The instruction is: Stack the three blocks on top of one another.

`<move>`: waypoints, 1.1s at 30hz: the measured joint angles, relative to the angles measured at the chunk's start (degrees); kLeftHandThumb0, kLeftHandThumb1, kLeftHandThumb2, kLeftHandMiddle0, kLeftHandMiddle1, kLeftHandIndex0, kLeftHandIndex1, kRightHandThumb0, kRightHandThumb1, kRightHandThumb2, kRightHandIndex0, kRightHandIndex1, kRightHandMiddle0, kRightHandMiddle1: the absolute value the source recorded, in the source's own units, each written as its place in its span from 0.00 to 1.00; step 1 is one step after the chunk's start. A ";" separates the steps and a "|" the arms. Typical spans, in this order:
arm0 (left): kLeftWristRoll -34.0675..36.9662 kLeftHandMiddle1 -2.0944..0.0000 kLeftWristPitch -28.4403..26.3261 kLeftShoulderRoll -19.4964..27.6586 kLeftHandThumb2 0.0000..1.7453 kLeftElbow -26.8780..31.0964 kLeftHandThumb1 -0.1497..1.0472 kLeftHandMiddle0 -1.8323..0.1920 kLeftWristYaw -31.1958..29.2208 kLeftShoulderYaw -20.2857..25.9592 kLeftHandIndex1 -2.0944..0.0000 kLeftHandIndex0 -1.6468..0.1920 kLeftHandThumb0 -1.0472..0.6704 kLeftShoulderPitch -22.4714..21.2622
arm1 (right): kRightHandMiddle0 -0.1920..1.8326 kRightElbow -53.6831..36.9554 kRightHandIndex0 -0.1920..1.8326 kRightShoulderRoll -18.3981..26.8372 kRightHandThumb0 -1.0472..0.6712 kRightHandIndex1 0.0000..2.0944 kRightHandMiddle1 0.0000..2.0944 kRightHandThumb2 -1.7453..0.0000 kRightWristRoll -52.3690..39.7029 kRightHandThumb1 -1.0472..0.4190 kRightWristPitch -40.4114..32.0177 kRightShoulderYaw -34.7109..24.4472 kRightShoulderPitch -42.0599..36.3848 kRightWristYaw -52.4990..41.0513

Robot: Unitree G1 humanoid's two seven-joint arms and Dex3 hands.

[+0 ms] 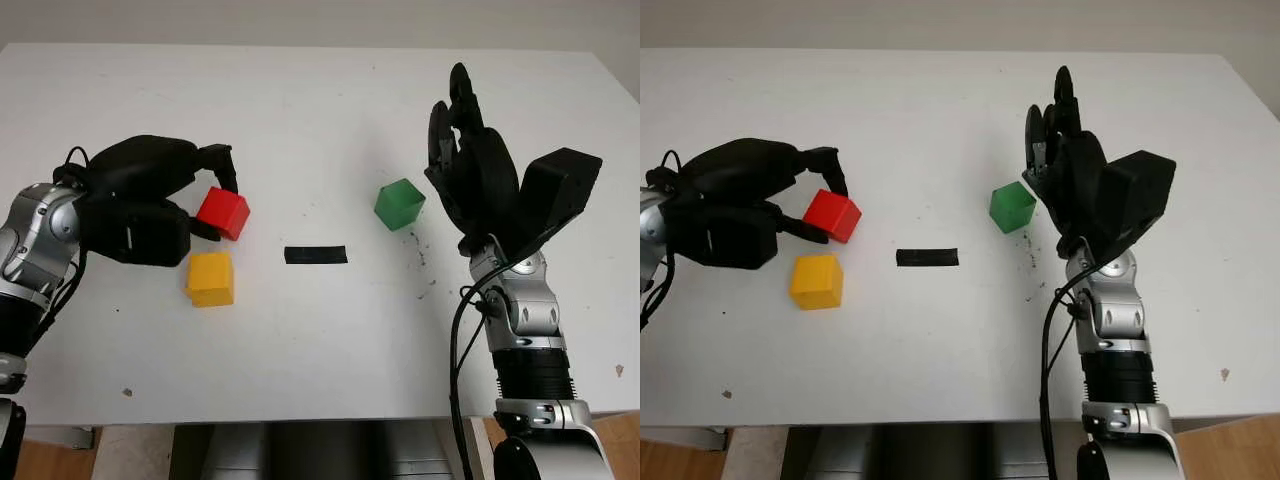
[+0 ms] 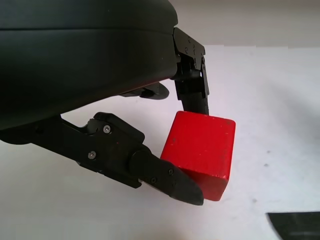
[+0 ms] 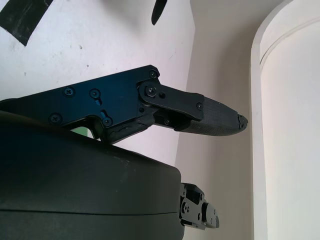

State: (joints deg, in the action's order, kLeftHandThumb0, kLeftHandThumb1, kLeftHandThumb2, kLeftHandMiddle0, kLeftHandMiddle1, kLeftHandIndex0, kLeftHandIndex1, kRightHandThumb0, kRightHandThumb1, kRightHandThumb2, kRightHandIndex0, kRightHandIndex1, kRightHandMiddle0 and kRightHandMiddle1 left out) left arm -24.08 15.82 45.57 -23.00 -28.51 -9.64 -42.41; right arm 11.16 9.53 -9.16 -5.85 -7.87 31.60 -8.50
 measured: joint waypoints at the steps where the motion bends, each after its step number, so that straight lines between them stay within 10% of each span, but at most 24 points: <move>1: 1.07 0.97 -0.77 -0.23 0.03 0.27 0.93 0.74 -0.77 0.24 0.22 0.74 0.37 -0.17 | 0.00 0.00 0.00 0.00 0.21 0.00 0.00 0.63 0.00 0.00 -0.03 0.01 0.00 0.02; 14: 1.59 0.99 -8.88 -3.26 0.03 5.62 0.93 0.78 -7.04 -1.03 0.19 0.71 0.32 -5.25 | 0.00 -0.69 0.00 0.00 0.22 0.00 0.00 0.64 0.28 0.00 -0.14 0.41 -0.36 0.33; 23: -2.44 0.98 -25.12 -9.50 0.03 15.91 0.95 0.81 -10.90 -3.81 0.11 0.74 0.36 -6.16 | 0.00 -2.21 0.00 -0.19 0.23 0.00 0.00 0.63 0.68 0.00 -0.85 0.62 -0.54 1.46; 33: -9.12 0.96 -34.39 -12.01 0.03 20.20 0.95 0.76 -12.81 -8.67 0.22 0.73 0.40 -6.02 | 0.00 -2.12 0.00 -1.02 0.24 0.00 0.00 0.62 0.54 0.00 -0.78 0.58 -0.53 1.88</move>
State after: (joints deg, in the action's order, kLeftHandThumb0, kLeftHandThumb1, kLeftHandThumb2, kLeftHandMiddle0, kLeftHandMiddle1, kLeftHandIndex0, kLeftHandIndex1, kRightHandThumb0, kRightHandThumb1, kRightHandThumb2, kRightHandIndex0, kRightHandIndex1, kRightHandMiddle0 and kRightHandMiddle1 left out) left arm -33.20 -18.57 33.56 -2.80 -41.32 -18.31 -48.42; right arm 9.04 8.51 -8.62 -6.64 -7.29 31.08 -6.63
